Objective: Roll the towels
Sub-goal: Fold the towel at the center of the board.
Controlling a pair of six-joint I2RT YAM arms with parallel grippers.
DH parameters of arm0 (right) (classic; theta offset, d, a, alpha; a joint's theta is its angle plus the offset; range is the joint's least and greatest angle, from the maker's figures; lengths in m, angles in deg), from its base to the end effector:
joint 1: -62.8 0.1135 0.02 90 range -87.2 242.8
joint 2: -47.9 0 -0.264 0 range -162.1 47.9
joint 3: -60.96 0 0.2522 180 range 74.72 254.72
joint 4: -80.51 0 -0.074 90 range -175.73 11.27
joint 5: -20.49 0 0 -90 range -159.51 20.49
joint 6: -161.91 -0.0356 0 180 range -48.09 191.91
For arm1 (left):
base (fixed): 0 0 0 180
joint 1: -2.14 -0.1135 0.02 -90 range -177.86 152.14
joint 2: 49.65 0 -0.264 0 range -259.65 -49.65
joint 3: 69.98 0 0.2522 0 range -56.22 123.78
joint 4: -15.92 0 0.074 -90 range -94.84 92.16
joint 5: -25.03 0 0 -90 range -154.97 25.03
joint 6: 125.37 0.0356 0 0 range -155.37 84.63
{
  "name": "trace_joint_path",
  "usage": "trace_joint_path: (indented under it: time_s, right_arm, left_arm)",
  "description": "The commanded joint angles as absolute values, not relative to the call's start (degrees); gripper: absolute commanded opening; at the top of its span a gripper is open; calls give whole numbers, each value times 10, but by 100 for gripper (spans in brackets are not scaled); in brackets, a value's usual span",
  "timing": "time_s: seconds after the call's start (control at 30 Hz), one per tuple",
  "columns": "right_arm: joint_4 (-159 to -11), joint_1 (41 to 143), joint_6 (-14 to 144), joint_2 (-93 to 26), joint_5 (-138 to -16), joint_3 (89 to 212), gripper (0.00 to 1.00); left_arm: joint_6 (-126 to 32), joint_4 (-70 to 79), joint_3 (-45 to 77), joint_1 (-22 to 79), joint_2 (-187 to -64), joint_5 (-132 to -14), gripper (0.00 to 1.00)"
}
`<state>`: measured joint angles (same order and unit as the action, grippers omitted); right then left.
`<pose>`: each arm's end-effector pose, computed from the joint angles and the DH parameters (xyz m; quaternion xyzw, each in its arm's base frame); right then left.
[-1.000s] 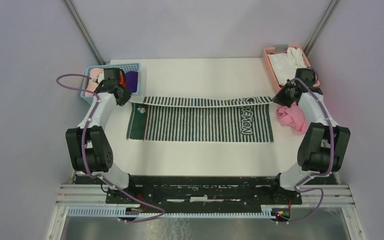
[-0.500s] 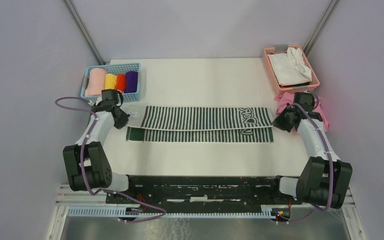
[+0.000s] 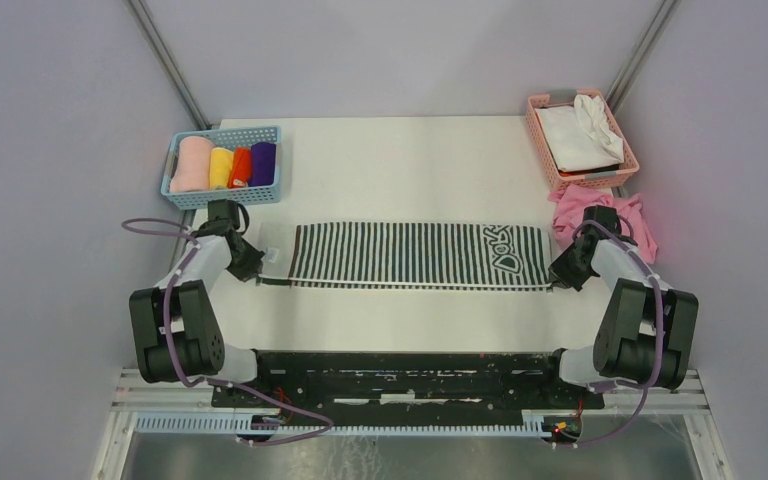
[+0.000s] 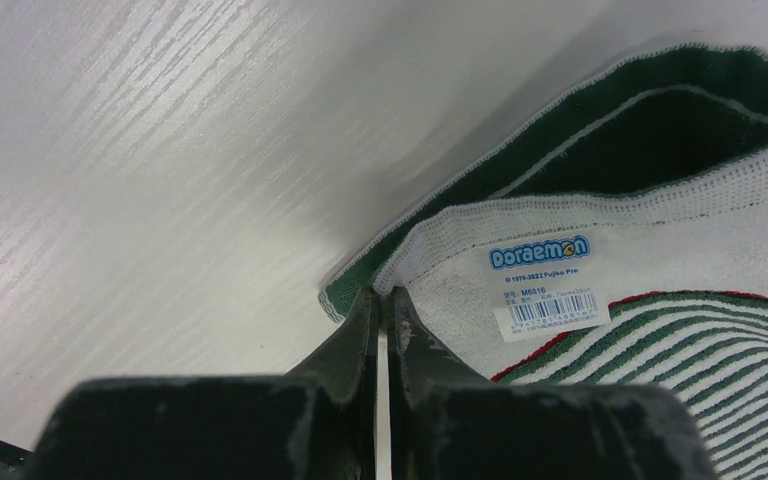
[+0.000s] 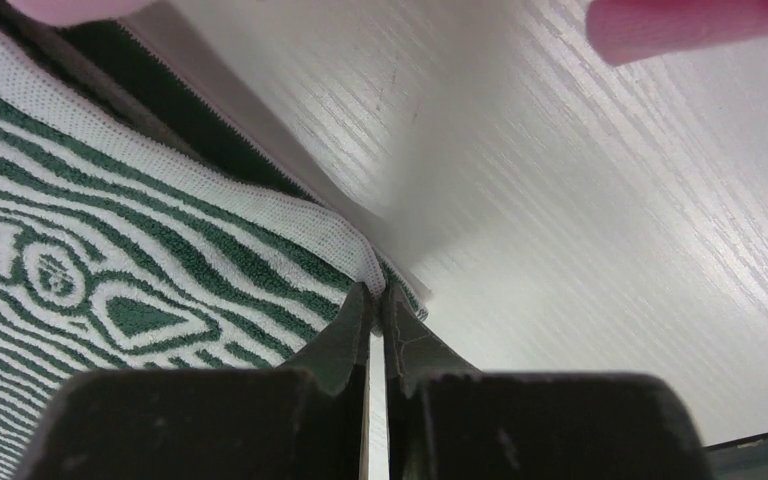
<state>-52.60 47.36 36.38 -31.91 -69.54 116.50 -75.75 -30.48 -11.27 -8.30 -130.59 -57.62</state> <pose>0.2300 -0.0635 0.1659 0.4244 0.8905 0.0288 0.1611 0.2467 0.0501 0.1770 -0.4315 0.8807 0.0131 0.1950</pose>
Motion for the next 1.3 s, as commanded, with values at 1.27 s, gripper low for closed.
trace_joint_path:
  time_s: [1.27]
  right_arm:
    - [-451, 449, 346, -257, -623, 1187, 2]
  left_arm:
    - [-810, -267, -187, -90, -1274, -545, 3]
